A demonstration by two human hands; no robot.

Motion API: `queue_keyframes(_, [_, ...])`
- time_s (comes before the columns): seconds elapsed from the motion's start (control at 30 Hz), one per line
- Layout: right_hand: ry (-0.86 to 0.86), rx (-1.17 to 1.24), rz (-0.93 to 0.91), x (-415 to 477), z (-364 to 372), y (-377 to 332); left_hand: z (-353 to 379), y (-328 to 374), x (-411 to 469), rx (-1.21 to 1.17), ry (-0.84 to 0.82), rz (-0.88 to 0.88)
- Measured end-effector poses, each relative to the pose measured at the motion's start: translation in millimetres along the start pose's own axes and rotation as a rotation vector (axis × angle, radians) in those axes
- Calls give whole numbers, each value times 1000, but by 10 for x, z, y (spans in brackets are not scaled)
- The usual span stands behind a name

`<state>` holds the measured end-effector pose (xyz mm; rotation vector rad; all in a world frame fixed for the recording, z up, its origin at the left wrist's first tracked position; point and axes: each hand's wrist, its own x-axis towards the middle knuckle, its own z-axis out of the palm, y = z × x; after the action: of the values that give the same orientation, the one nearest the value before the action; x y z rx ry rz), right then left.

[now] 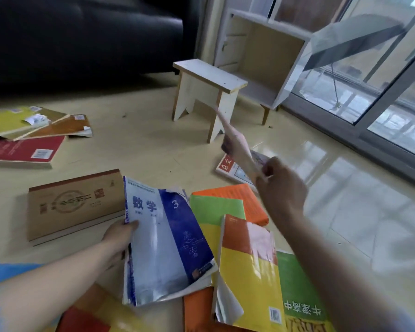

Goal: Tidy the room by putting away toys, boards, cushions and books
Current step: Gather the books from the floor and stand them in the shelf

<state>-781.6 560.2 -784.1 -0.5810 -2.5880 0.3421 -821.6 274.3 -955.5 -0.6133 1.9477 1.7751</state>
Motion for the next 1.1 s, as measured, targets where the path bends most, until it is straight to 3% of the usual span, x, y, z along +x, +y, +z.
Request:
queue_keyframes(0.23, [-643,-35,-170,-950,711,-681,-112,-74,0,-72,-35,-42])
queue_keyframes(0.33, [-607,-43,-166,-911,809,-704,-223,-154,34,-99,-26,-72])
queue_keyframes(0.53, [-405,-28,-237,-672,321,-756,-308,-229,47,-162,-109,-88])
queue_keyframes(0.73, [-553,39,-425,-1153,-57,-1036,-337,-224,-61,-336,-195,-126])
queue_keyframes(0.87, [-592,116,-448,-1507,159,-1083,-344,-164,-112,-339,-181,-123])
queue_keyframes(1.1, [-594,32,-412,-1456,601,-1125,-374,-136,-128,-306,-164,-115])
